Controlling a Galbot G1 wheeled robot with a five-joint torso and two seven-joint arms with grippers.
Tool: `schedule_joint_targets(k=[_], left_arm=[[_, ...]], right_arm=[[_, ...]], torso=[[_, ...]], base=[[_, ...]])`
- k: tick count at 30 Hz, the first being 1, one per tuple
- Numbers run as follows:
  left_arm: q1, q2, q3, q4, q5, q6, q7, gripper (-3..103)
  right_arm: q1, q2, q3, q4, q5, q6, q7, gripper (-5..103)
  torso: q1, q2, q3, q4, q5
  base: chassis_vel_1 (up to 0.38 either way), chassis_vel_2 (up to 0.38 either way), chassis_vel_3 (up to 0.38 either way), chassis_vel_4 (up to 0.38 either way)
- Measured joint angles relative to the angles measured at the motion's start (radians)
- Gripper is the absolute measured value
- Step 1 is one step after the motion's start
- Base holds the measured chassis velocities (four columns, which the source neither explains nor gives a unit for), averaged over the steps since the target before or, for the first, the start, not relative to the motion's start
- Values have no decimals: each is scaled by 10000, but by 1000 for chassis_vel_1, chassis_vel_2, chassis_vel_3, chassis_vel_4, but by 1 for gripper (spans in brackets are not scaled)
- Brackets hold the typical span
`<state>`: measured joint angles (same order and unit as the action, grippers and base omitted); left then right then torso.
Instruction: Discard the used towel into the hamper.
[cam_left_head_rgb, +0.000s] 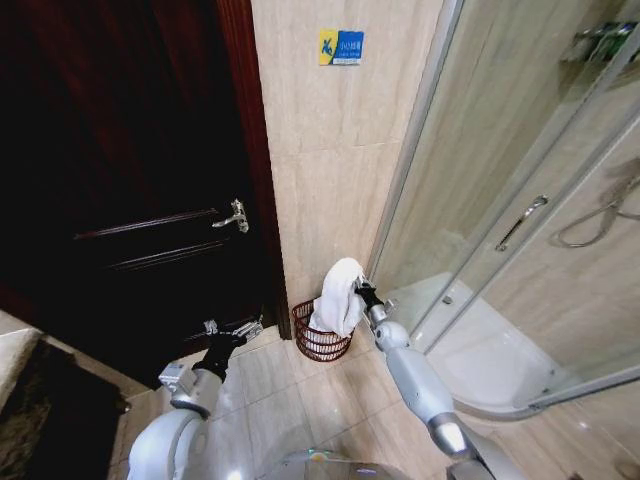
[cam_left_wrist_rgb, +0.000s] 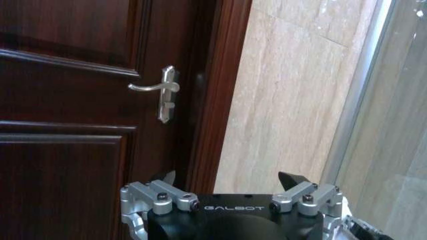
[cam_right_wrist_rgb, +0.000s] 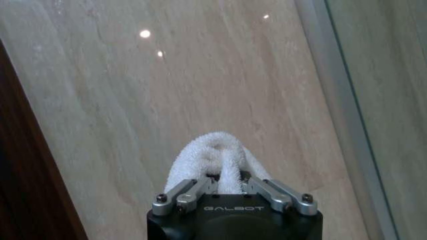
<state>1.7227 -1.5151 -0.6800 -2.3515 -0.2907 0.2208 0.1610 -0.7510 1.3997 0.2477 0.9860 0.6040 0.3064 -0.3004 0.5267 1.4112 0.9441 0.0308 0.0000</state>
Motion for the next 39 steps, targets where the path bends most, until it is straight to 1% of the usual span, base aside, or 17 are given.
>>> schedule_joint_targets(k=[18,21,33,39], left_arm=[[0,0,0,0,0,0,0,100],[0,0,0,0,0,0,0,100],[1,0,0,0,0,0,0,100],[1,1,0,0,0,0,0,100]], right_arm=[[-474,-97,-25,268,-177,183,-13,14],[-602,-27,-15,261,-269,325,0,14],[-561,-140,19,144,-437,282,3,14],[-571,-62,11,-35,-650,727,194,14]], torso=[[2,0,0,0,0],[2,0,0,0,0],[-3,1,0,0,-1],[1,0,0,0,-1]], base=[[-22,12,18,-20],[-58,54,64,-60],[-34,44,42,-34],[-137,102,116,-131]])
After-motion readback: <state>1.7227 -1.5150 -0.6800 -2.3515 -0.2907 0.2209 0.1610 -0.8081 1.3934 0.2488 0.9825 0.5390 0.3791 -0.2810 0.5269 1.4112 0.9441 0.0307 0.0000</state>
